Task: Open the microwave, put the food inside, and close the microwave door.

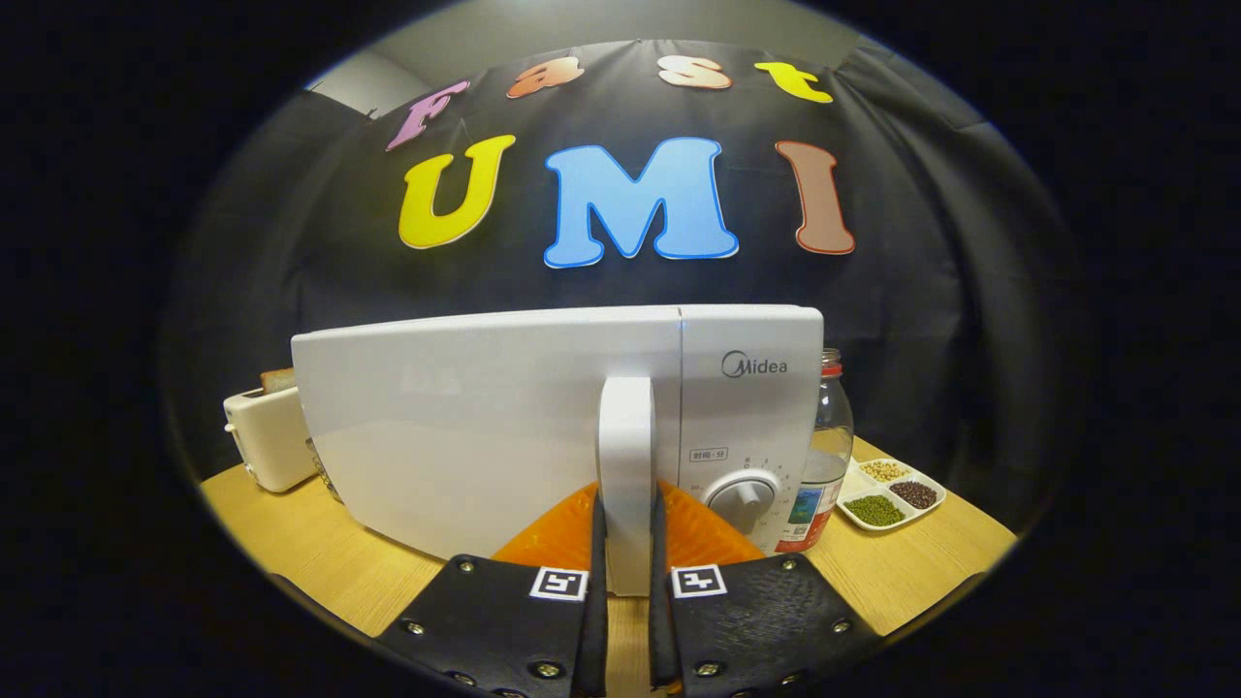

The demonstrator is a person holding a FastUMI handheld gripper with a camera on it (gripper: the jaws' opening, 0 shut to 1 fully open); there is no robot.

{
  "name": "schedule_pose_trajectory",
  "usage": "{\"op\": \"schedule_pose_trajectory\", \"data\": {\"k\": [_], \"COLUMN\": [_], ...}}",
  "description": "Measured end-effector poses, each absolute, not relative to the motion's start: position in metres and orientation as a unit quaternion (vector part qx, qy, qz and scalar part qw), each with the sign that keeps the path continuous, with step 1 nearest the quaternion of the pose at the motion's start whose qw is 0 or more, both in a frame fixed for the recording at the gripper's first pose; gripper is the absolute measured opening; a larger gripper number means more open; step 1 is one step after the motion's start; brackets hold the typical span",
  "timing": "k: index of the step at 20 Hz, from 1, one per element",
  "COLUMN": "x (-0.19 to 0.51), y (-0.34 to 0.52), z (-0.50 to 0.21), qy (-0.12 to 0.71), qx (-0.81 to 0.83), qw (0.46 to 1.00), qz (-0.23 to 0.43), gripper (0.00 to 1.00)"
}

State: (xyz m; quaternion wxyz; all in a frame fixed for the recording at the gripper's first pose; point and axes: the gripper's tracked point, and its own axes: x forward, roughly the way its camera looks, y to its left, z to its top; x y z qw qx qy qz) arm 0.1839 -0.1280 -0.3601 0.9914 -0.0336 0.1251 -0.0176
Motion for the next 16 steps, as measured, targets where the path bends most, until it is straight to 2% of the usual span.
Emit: {"op": "schedule_pose_trajectory", "data": {"k": [9, 11, 16], "x": [0.1769, 0.1766, 0.1746], "y": [-0.1272, -0.1281, -0.1284], "z": [-0.3578, -0.3576, -0.3612], "qy": [0.123, 0.129, 0.136], "qx": [-0.035, -0.040, -0.030], "qw": [0.992, 0.991, 0.990], "qz": [-0.013, -0.014, -0.017], "gripper": [0.17, 0.14, 0.13]}}
